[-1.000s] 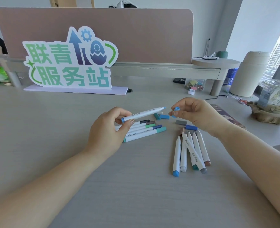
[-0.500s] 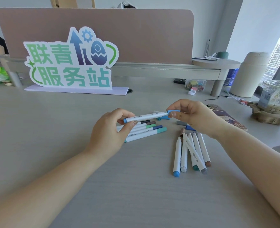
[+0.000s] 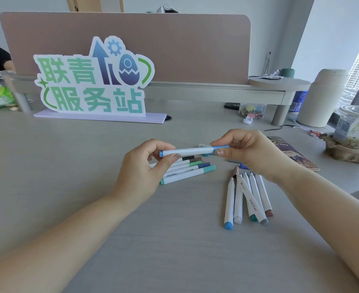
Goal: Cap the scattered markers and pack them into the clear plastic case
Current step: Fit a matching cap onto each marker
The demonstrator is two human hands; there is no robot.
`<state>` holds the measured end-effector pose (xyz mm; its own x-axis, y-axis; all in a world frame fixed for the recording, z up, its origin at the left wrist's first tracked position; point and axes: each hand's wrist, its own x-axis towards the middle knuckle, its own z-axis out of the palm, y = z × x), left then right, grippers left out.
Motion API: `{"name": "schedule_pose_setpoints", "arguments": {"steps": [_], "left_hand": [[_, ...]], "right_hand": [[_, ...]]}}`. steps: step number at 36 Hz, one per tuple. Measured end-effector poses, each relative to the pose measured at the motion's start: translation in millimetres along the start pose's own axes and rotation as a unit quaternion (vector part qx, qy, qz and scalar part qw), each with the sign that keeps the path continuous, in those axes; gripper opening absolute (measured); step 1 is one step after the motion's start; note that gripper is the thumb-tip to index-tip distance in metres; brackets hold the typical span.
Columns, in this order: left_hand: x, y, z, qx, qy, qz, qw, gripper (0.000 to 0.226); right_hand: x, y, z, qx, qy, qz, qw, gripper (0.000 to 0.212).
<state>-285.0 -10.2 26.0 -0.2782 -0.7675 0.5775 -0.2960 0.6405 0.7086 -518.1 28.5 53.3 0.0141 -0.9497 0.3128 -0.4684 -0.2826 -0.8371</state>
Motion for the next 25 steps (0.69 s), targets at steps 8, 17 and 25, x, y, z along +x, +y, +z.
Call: {"name": "schedule_pose_setpoints", "arguments": {"steps": [8, 17, 25], "left_hand": [[-3, 4, 2, -0.007, -0.006, 0.002, 1.000, 0.018], [-2, -9, 3, 0.125, -0.070, 0.043, 0.989, 0.009], [-2, -26, 7, 0.284, -0.090, 0.082, 0.951, 0.020]], "right_hand": [[1, 2, -2, 0.020, -0.003, -0.032, 0.999, 0.019], [1, 13, -6, -0.070, -0.055, 0.012, 0.996, 0.012], [5, 24, -30, -0.145, -0.004, 0.079, 0.986, 0.014]]}}
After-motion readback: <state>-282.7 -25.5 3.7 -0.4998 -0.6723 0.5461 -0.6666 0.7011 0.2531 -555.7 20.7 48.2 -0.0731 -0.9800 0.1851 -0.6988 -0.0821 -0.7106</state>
